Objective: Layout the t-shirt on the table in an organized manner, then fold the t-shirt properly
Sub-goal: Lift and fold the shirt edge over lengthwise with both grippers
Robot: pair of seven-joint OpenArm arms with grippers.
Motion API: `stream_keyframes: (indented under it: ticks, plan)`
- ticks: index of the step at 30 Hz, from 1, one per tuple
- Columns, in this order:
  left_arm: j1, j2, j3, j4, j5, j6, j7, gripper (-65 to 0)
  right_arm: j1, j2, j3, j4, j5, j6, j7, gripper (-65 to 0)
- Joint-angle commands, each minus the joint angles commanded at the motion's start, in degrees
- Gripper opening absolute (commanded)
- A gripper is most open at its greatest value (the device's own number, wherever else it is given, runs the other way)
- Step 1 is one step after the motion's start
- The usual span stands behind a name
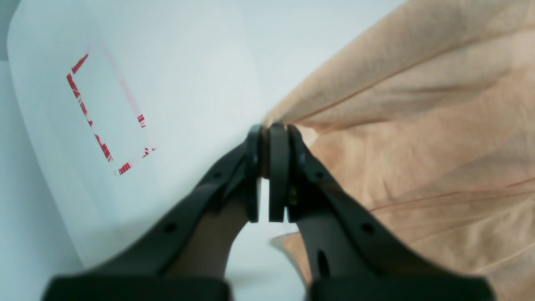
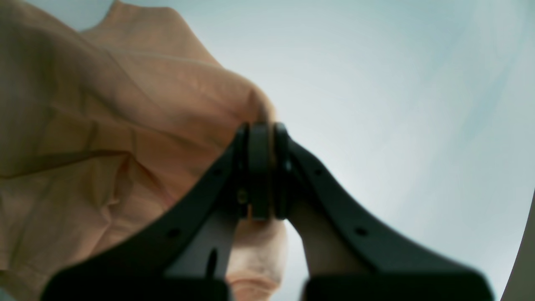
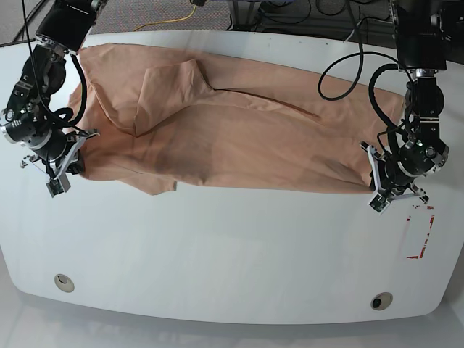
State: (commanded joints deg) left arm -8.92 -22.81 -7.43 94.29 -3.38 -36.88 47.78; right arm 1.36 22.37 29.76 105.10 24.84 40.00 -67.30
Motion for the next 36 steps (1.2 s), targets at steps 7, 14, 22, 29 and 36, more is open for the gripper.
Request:
stream_keyframes:
  ticks: [7, 14, 22, 29, 36]
  plan:
    - [1.3, 0.0, -2.5, 3.3, 0.1, 0.0, 0.1, -65.0, -3.2, 0.0, 0.0, 4.4, 0.1, 0.00, -1.3, -65.0]
    - [4.7, 0.0, -5.1, 5.9, 0.1, -0.1, 0.1, -65.0, -4.3, -0.5, 0.1, 6.6, 0.1, 0.00, -6.6, -65.0]
    - [9.3, 0.0, -6.9, 6.8, 0.1, -0.1, 0.1, -65.0, -8.5, -2.2, 0.1, 7.5, 0.1, 0.00, -6.6, -65.0]
    - [12.8, 0.0, -8.8, 6.4, 0.1, -0.1, 0.0, -65.0, -13.5, -3.1, 0.1, 7.6, 0.1, 0.00, -6.2, -65.0]
    - [13.8, 0.0, -8.9, 6.2, 0.1, -0.1, -0.1, -64.7, -16.4, -4.2, -0.3, 7.5, 0.1, 0.00, -4.4, -65.0]
